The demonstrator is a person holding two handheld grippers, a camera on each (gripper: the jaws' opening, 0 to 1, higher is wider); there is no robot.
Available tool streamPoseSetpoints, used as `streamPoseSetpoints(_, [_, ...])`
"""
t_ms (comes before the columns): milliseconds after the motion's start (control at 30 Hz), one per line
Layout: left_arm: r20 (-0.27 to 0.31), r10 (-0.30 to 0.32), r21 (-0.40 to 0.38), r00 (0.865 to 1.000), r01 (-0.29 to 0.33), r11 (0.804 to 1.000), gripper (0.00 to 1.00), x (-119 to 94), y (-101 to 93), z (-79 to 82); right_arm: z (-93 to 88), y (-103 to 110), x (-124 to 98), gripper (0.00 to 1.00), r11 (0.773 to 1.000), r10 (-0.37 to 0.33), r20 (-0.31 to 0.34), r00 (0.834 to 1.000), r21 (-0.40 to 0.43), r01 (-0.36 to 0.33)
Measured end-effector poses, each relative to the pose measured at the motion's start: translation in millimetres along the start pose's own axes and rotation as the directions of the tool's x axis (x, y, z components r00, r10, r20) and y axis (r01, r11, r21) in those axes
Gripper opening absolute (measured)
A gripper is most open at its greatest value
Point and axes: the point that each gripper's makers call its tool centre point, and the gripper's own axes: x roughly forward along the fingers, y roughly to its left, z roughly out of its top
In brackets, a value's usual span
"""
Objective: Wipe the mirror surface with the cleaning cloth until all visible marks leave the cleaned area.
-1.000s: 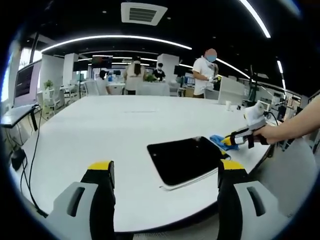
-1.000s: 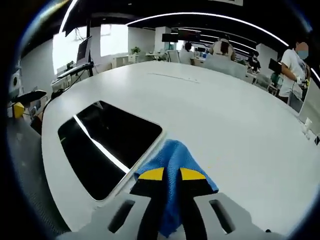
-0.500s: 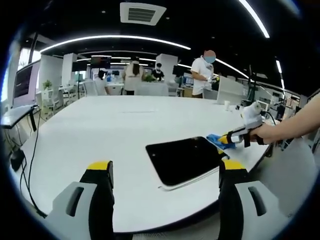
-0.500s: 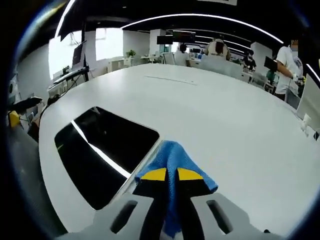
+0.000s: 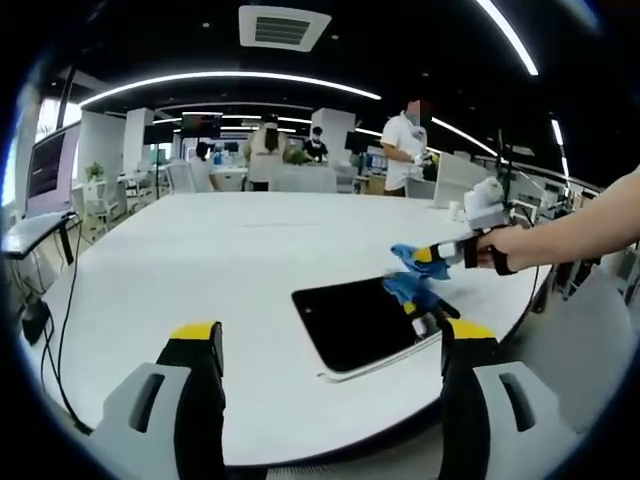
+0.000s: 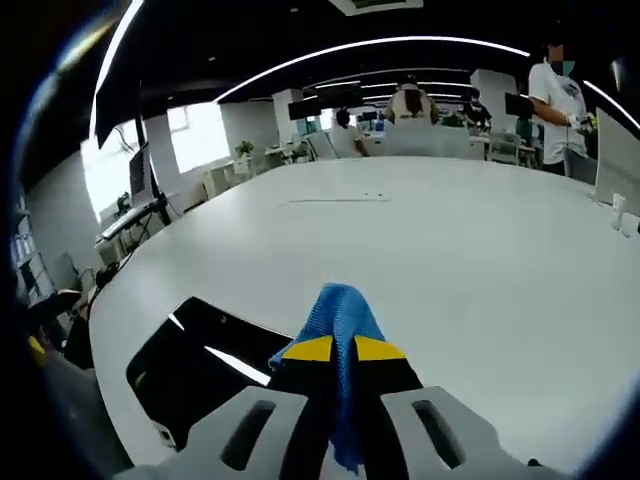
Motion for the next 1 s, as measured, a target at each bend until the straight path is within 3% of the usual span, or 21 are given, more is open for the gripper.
streamPoseSetpoints(133, [-0.002, 0.000, 0.001, 1.000, 0.000, 1.000, 0.89, -0.1, -0.1, -0.2, -12.2, 3.3, 15.3, 0.00, 1.000, -0.007, -0.046, 0.999, -0.009, 0.006])
streamPoseSetpoints(233, [-0.002, -0.002, 0.000, 1.000, 0.002, 1.000, 0.89, -0.3, -0.4, -0.3, -15.3, -2.3, 21.5, 0.00, 0.996, -0.029, -0.050, 0.998, 0.088, 0.033])
streamPoseSetpoints(300, [0.000, -0.005, -0.001, 1.000, 0.005, 1.000, 0.88, -0.5, -0.8, -0.1, -14.3, -4.3, 22.2, 0.00, 0.993, -0.037, -0.044, 0.998, 0.107, 0.041])
streamPoseSetpoints(567, [0.009, -0.013, 0.003, 1.000, 0.013, 1.000, 0.89, -0.3, -1.2, 1.6, -14.4, 3.0, 18.5, 0.00, 0.997, -0.073, -0.067, 0.995, 0.010, 0.074])
streamPoseSetpoints(700, [0.018, -0.008, 0.007, 1.000, 0.008, 1.000, 0.91, -0.3, -0.2, 3.0, -13.2, 3.5, 18.6, 0.00, 0.984, -0.100, -0.078, 0.992, -0.155, 0.088])
streamPoseSetpoints(1000, [0.018, -0.011, 0.007, 1.000, 0.011, 1.000, 0.91, 0.5, -0.4, 3.0, -14.6, 6.7, 23.5, 0.00, 0.980, -0.126, -0.082, 0.989, -0.167, 0.111])
